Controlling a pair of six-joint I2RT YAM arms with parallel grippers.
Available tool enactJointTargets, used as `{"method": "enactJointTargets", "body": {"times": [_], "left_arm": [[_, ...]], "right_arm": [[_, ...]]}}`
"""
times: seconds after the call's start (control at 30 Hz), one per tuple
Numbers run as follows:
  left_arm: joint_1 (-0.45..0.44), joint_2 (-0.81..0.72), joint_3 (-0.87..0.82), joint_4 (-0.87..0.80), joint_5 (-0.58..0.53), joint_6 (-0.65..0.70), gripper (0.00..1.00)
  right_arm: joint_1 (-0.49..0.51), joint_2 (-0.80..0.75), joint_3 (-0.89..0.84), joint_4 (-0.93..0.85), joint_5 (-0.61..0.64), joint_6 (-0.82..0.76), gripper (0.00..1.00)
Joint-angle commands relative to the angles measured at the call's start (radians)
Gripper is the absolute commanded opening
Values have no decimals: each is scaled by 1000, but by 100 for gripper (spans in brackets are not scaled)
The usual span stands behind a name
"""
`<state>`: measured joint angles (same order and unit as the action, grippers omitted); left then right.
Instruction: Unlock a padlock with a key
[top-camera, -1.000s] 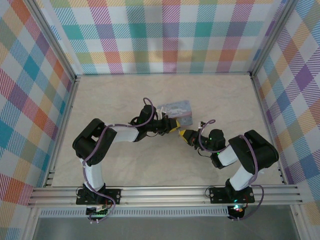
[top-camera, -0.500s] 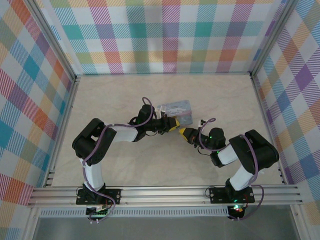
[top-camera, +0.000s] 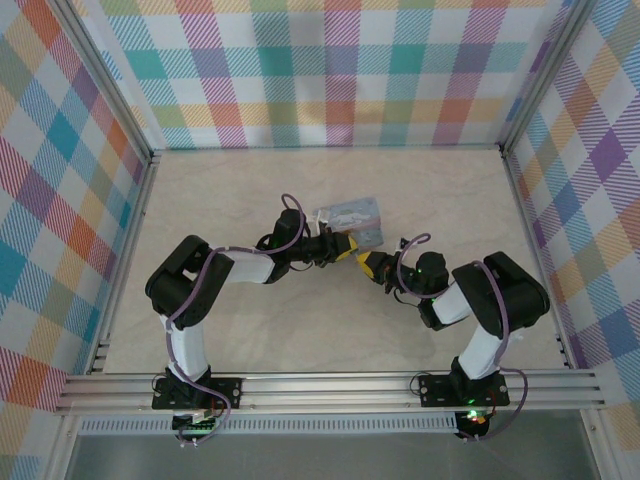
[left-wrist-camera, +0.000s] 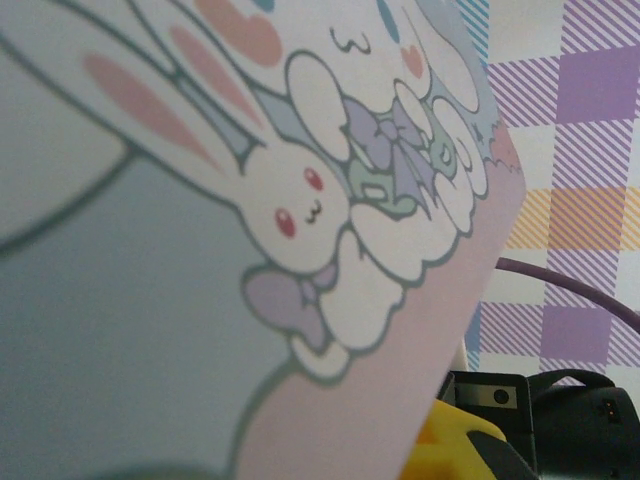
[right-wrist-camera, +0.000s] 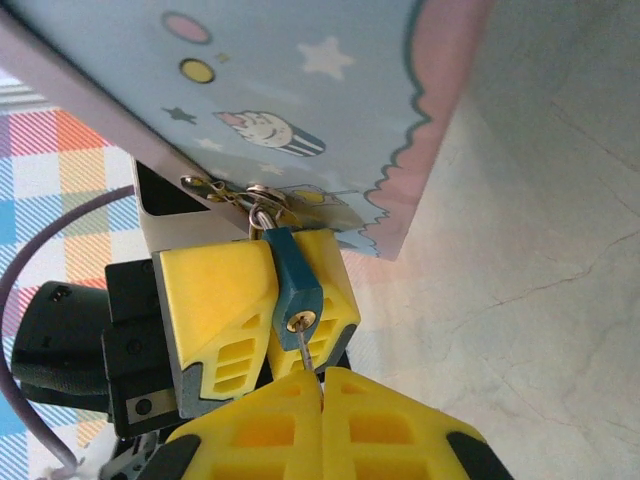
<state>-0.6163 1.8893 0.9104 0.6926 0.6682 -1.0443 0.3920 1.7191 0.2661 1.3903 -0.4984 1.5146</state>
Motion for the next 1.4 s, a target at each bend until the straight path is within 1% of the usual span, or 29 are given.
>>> {"method": "enactJointTargets", "body": {"times": [0.0,0.23,0.37,0.5,0.6,0.77,0.97,1.1,1.2,1.37], "left_arm": [[-19,-12,-11,103,87,-28,1],[-22,-19,-11,130,95,-36,0],[-23,-21,-16,183,99,-53,0],[-25,-20,-18,242,102,-83,0],[-28,-19,-11,243,109,-85,0],[-33,-21,-7,256,116,-85,0],[-55,-12,15,222,140,-68,0],[-92,-9,39,147,159,-16,0],[-118,3,48,135,169,-13,0],[-120,1,31,137,160,-12,0]], "right_arm": [[-13,35,16,16,66,91,0],[-13,67,49,18,60,133,0],[-14,74,58,18,68,157,0],[-13,104,77,18,57,140,0],[-13,133,104,18,30,134,0],[-13,116,117,18,43,142,0],[0,141,172,16,35,111,0],[14,166,208,16,23,97,0],[20,144,216,16,29,65,0],[19,97,221,16,22,37,1]]}}
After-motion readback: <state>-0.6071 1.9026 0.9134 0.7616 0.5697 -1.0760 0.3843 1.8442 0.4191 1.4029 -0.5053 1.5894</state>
